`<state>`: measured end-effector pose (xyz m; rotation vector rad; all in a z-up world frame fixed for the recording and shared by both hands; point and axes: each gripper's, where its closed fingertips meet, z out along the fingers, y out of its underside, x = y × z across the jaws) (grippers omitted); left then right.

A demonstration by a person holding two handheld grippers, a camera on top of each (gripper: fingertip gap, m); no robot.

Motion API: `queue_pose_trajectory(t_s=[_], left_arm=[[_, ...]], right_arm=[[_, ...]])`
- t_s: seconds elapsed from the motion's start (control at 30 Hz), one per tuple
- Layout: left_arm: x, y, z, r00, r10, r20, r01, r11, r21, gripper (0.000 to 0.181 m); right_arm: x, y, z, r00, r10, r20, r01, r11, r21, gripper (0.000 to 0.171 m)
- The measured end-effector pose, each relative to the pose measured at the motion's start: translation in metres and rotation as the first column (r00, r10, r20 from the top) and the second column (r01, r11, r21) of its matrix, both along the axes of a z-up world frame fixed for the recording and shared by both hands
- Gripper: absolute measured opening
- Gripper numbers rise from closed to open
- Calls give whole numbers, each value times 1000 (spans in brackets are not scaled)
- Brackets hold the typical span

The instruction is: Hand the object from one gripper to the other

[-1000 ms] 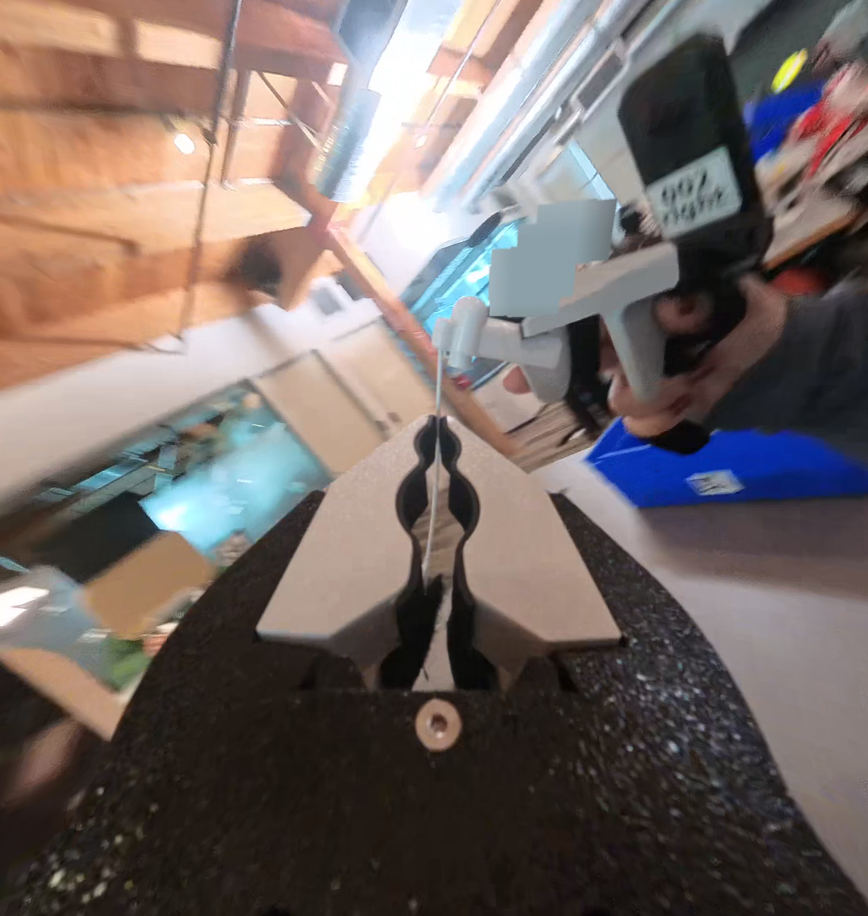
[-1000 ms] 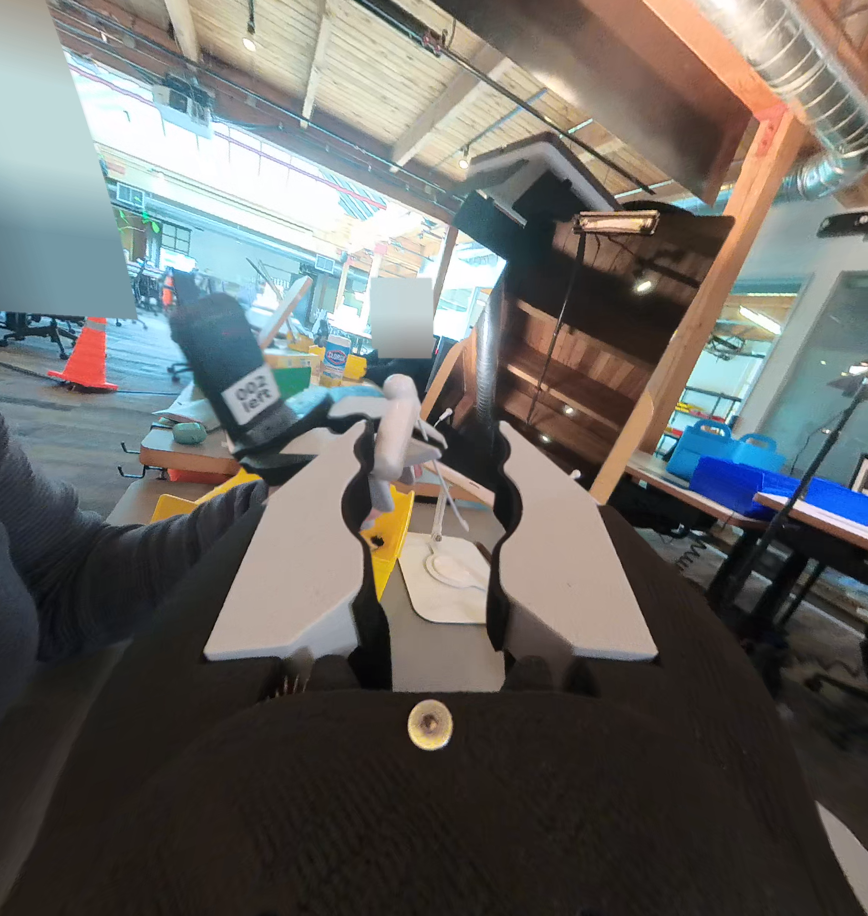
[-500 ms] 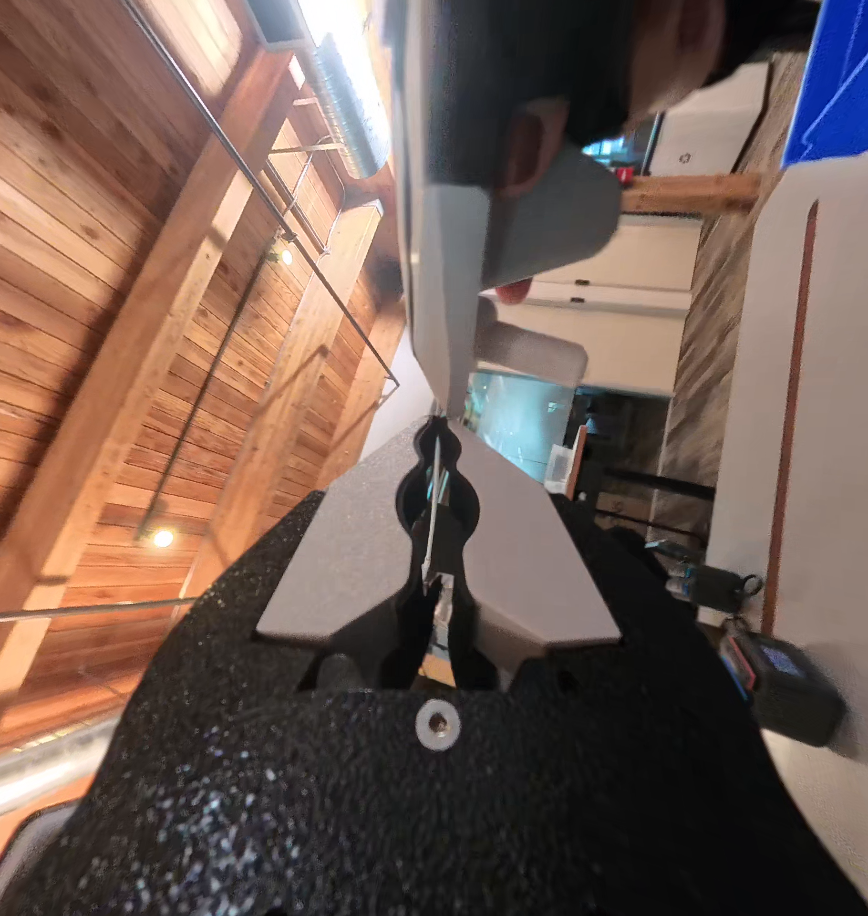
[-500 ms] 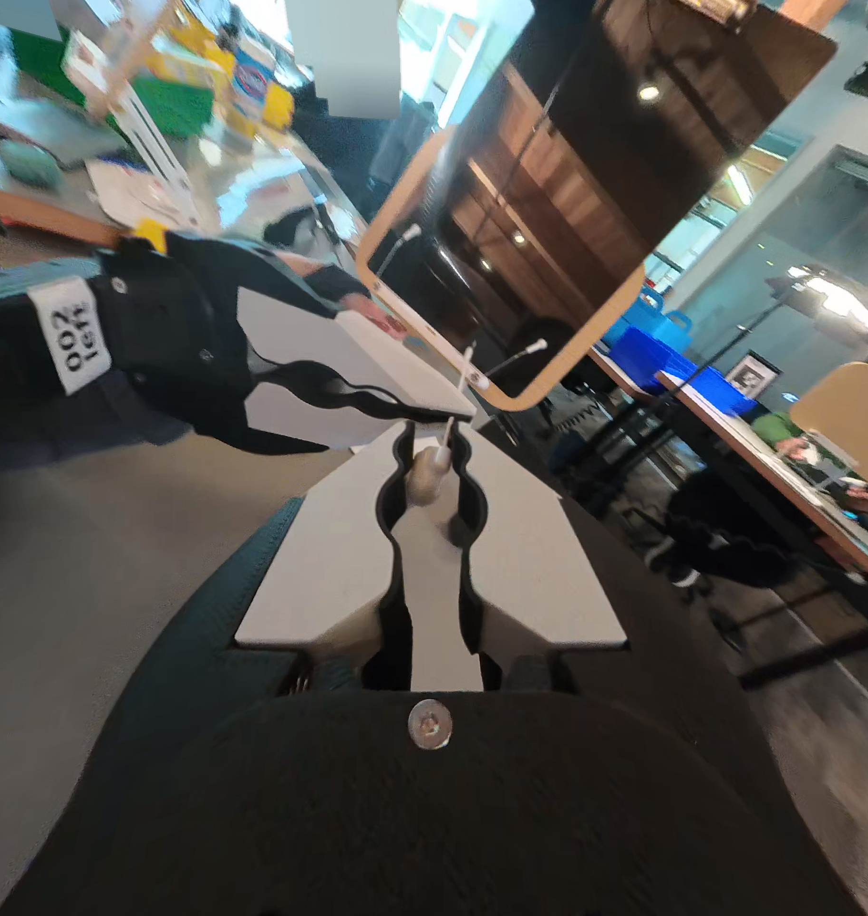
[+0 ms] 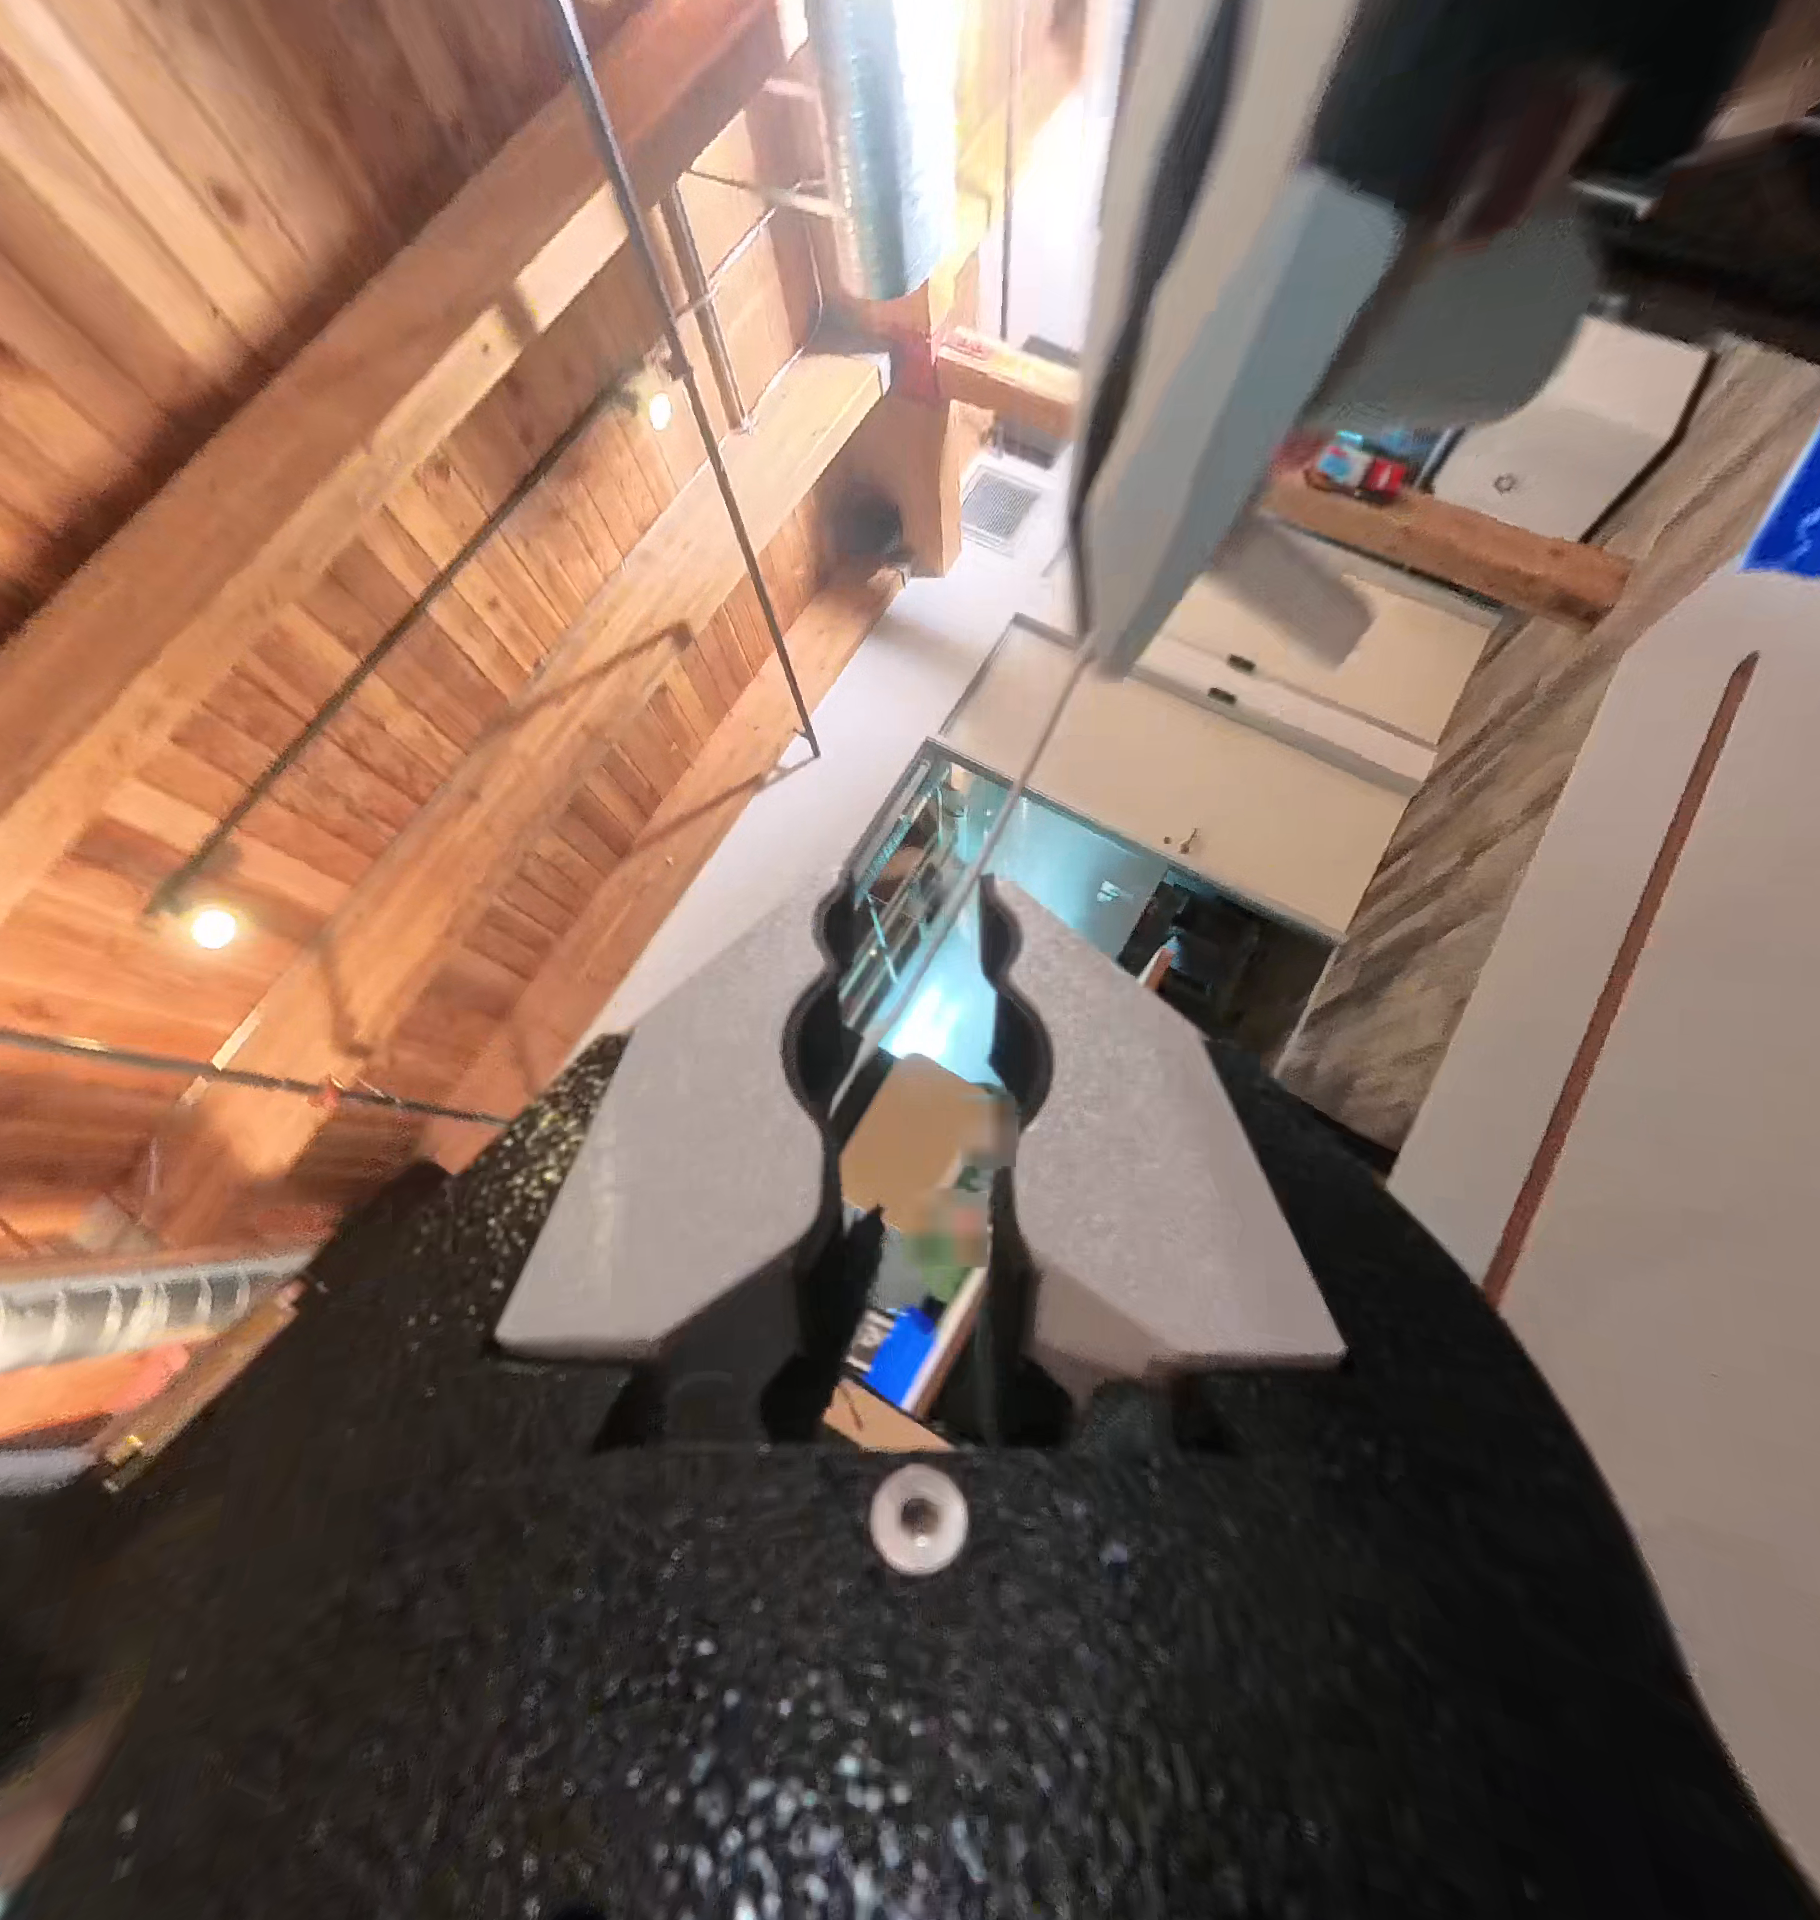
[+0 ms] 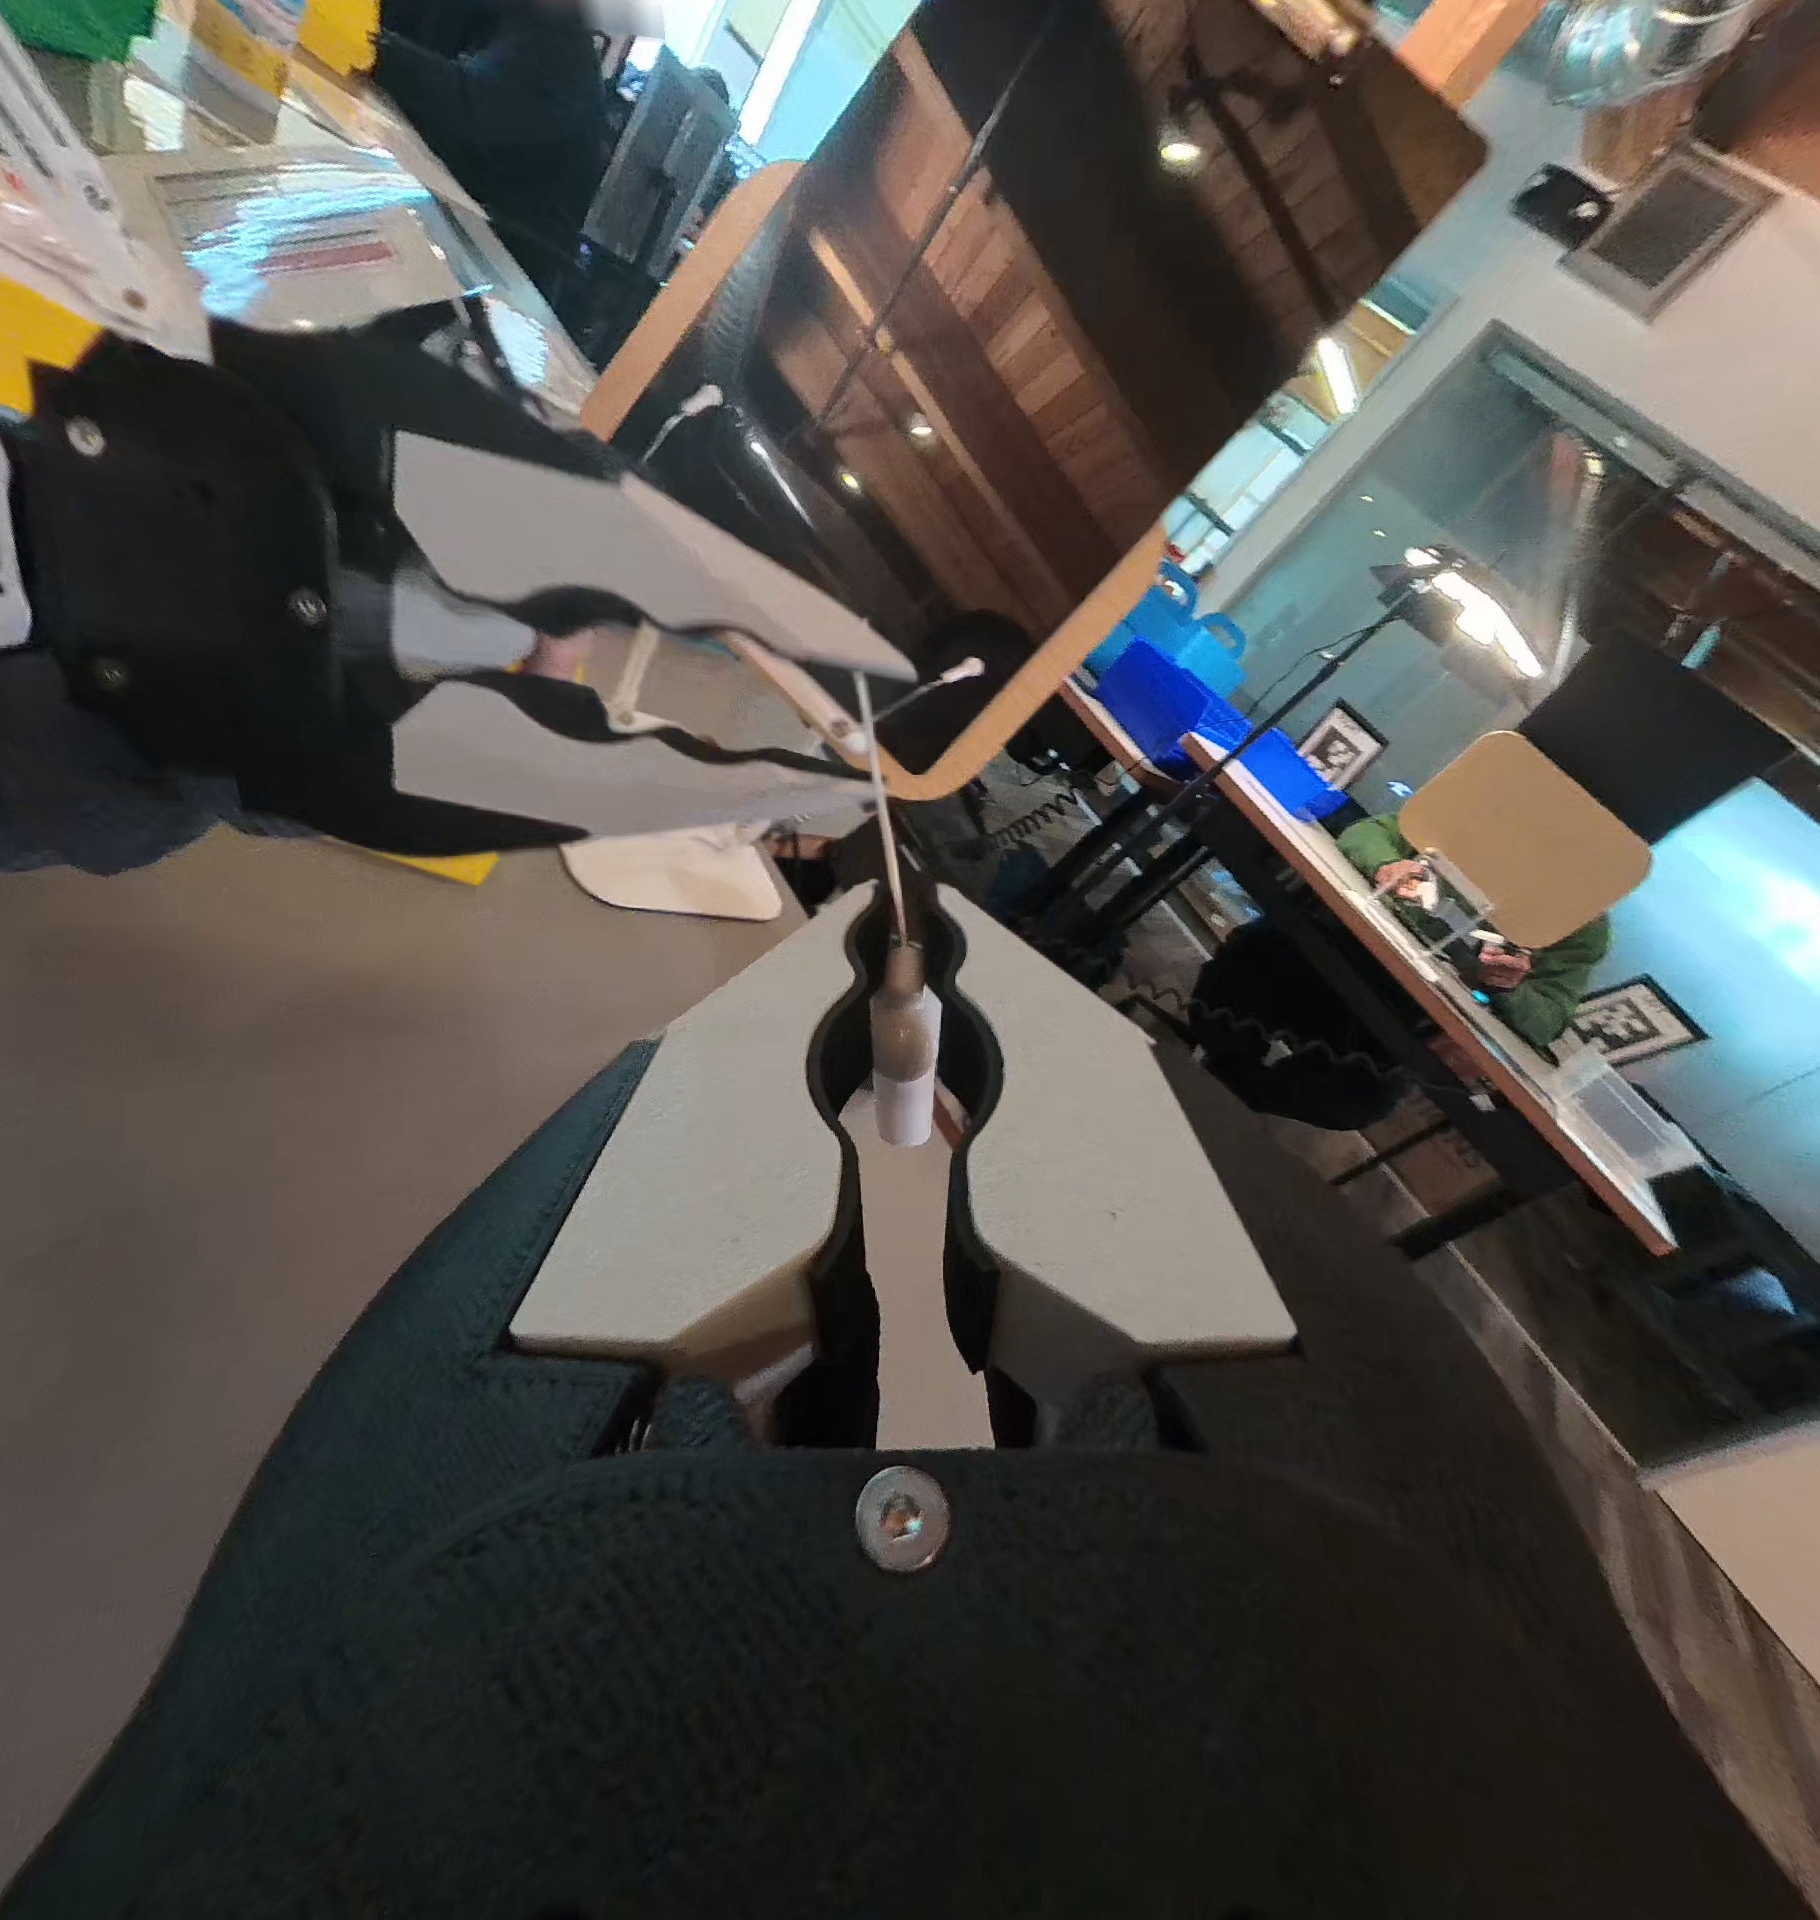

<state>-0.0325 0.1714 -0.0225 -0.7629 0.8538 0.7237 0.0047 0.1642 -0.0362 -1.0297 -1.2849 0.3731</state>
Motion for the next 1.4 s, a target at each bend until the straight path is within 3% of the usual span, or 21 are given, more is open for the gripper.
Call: queue_pose_trajectory(t_s=[0.1,0.2,0.27,0.37,0.47,0.57,0.67,0.77,0.9,1.0,1.13,1.23,1.3,1.4], left_arm=[[-17,0,11,990,-26,140,31,999,-32,23],[-40,4,19,968,-9,250,27,997,-69,24],[-52,6,22,951,-11,309,40,995,-88,23],[-65,9,23,927,-18,374,63,992,-108,21],[-75,16,20,914,13,405,51,988,-146,19],[-81,23,14,902,50,429,44,978,-206,21],[-84,32,5,885,74,460,68,956,-285,27],[-83,39,-5,868,73,491,122,927,-354,41],[-88,46,-13,833,105,543,168,887,-430,57],[-107,48,-17,804,185,565,145,861,-488,66],[-164,28,-17,700,382,604,53,815,-577,70],[-208,-6,-38,580,512,633,95,729,-678,68],[-233,-29,-64,518,612,598,145,626,-766,64],[-261,-56,-109,559,716,417,132,420,-898,39]], right_arm=[[43,24,4,986,-163,-29,163,987,-13,4],[115,57,-3,912,-407,-43,401,910,-103,4],[167,76,-17,824,-566,-26,552,813,-186,4],[237,97,-58,645,-756,110,743,587,-320,4],[275,105,-100,538,-805,249,805,404,-435,4],[286,112,-127,502,-804,318,795,285,-535,4],[293,120,-136,451,-817,360,824,227,-519,39],[286,129,-115,430,-857,283,846,273,-459,58],[269,138,-78,426,-895,132,848,344,-402,58],[261,143,-55,419,-908,24,852,384,-355,58],[235,139,-17,483,-861,-160,802,509,-313,56],[213,134,-6,562,-798,-217,739,602,-302,52],[204,133,-3,588,-772,-241,709,635,-306,51],[192,133,1,624,-733,-272,662,680,-314,49]])
